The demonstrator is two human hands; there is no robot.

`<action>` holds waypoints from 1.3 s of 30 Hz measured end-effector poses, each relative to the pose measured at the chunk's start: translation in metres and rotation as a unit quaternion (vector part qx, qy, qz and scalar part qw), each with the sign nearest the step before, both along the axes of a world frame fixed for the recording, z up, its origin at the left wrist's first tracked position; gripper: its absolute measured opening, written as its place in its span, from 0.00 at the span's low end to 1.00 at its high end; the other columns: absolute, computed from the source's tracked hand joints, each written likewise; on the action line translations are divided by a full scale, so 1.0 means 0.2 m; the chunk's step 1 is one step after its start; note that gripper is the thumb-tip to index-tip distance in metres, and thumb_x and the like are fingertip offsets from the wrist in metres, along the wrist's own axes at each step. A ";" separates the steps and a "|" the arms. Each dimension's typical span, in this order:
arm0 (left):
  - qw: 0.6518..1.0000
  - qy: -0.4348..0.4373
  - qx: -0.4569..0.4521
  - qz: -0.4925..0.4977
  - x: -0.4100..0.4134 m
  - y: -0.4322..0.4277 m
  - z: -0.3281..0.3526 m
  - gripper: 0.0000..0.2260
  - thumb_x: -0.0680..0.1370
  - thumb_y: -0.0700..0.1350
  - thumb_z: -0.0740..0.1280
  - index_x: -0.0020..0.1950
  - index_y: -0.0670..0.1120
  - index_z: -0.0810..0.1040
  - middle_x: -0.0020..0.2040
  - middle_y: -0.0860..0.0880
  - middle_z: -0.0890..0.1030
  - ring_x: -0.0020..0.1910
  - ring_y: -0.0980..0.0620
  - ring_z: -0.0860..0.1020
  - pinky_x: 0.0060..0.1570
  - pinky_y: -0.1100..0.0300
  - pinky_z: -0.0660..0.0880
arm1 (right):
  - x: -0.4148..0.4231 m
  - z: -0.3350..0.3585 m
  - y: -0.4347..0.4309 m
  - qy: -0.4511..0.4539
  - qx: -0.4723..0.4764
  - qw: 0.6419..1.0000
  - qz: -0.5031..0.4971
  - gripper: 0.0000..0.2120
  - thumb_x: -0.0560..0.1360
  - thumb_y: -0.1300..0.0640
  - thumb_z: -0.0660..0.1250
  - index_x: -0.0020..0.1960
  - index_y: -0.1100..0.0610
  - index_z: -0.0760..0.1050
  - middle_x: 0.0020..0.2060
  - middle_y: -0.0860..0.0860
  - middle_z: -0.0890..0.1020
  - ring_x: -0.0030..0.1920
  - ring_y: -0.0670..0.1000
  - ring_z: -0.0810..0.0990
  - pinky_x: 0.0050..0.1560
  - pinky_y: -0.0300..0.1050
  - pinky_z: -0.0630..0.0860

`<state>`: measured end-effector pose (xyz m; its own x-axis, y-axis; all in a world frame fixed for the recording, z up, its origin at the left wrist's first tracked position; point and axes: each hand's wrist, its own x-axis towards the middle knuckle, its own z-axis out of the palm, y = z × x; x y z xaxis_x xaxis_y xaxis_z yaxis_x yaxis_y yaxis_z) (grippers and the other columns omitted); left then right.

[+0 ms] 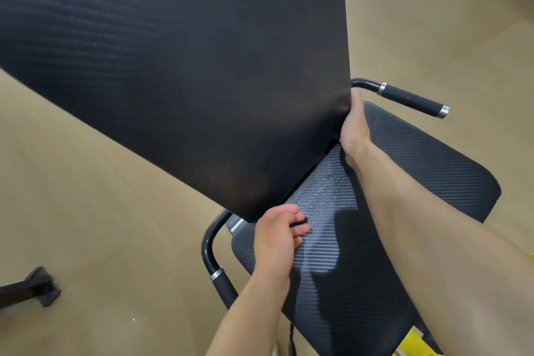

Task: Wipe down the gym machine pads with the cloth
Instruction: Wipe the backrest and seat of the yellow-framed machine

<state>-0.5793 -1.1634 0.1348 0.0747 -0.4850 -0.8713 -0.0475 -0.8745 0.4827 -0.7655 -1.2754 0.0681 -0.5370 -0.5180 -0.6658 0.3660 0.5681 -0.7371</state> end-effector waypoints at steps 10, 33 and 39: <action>1.000 -0.003 0.008 0.006 0.20 0.00 0.03 0.13 0.82 0.36 0.58 0.55 0.46 0.81 0.47 0.47 0.87 0.45 0.50 0.86 0.48 0.57 0.82 | 0.20 -0.08 0.08 -0.090 -0.044 0.990 -0.096 0.38 0.72 0.25 0.52 0.73 0.45 0.73 0.67 0.45 0.80 0.64 0.49 0.79 0.68 0.53 0.76; 0.995 0.018 0.033 0.095 0.54 0.14 0.01 0.09 0.80 0.37 0.61 0.52 0.43 0.81 0.48 0.44 0.86 0.47 0.45 0.84 0.45 0.56 0.79 | 0.69 -0.13 0.38 -0.154 -0.003 0.982 -0.110 0.22 0.77 0.73 0.52 0.63 0.60 0.77 0.60 0.55 0.84 0.60 0.55 0.83 0.45 0.42 0.83; 0.996 0.007 0.021 0.090 0.58 0.16 -0.08 0.10 0.81 0.37 0.61 0.57 0.43 0.80 0.49 0.43 0.85 0.45 0.47 0.82 0.45 0.57 0.79 | 0.83 -0.13 0.49 -0.140 0.027 0.989 -0.033 0.25 0.77 0.77 0.52 0.64 0.60 0.77 0.62 0.55 0.82 0.62 0.55 0.80 0.41 0.37 0.80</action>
<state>-0.4636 -1.1305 0.1194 0.1458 -0.4276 -0.8921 0.1185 -0.8877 0.4449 -0.6003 -1.1776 0.0423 -0.3586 -0.4470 -0.8195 0.5895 0.5723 -0.5701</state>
